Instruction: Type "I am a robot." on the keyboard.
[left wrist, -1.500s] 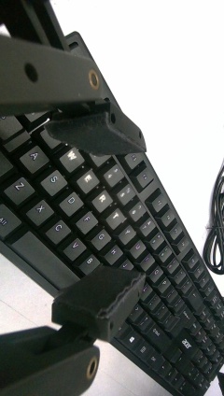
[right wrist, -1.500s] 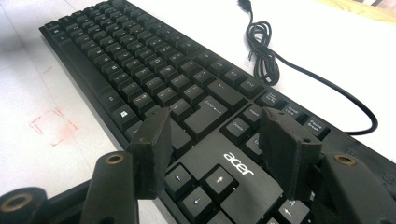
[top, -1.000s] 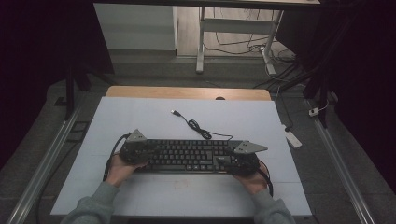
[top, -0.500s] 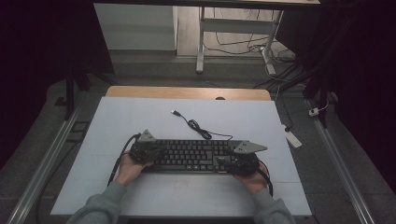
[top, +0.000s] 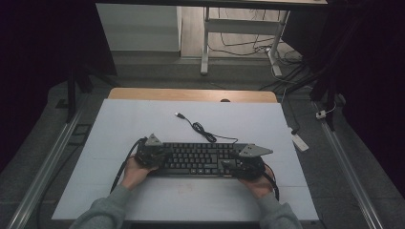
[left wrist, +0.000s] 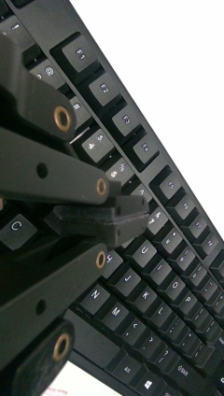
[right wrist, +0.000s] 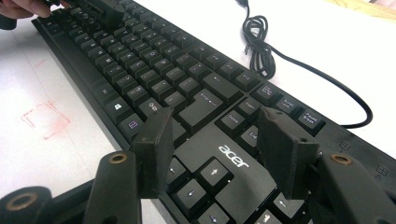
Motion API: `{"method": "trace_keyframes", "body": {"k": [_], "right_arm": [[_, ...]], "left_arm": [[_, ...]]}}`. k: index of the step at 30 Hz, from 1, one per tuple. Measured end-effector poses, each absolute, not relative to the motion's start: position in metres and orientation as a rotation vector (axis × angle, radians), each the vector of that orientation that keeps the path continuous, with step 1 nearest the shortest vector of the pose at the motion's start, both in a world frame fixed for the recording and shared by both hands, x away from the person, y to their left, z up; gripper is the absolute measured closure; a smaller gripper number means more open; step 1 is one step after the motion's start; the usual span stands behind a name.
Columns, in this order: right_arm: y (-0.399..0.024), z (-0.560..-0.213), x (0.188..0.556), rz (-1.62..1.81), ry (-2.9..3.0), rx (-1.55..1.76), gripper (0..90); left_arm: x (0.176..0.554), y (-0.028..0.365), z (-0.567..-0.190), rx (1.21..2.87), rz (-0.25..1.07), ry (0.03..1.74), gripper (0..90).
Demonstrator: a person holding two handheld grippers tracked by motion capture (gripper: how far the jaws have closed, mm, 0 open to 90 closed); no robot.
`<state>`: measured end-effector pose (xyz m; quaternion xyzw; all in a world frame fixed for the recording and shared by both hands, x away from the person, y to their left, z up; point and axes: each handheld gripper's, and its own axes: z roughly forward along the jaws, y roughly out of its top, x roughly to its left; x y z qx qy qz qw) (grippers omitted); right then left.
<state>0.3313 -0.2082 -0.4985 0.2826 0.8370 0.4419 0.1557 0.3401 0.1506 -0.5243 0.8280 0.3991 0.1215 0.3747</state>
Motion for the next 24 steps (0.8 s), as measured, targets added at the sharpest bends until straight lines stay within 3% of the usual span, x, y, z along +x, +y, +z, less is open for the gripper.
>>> {"method": "trace_keyframes", "body": {"k": [15,18,24], "right_arm": [[-0.208,-0.498,0.331,1.265,2.393,0.809,45.9],[-0.209,-0.498,0.331,1.270,2.390,0.809,45.9],[-0.209,-0.498,0.332,1.270,2.392,0.807,46.0]], "left_arm": [[0.336,0.159,-0.515,2.055,0.344,1.016,88.5],[0.332,0.167,-0.507,2.005,0.330,1.016,78.8],[0.322,0.182,-0.496,1.972,0.331,1.037,49.1]]}}
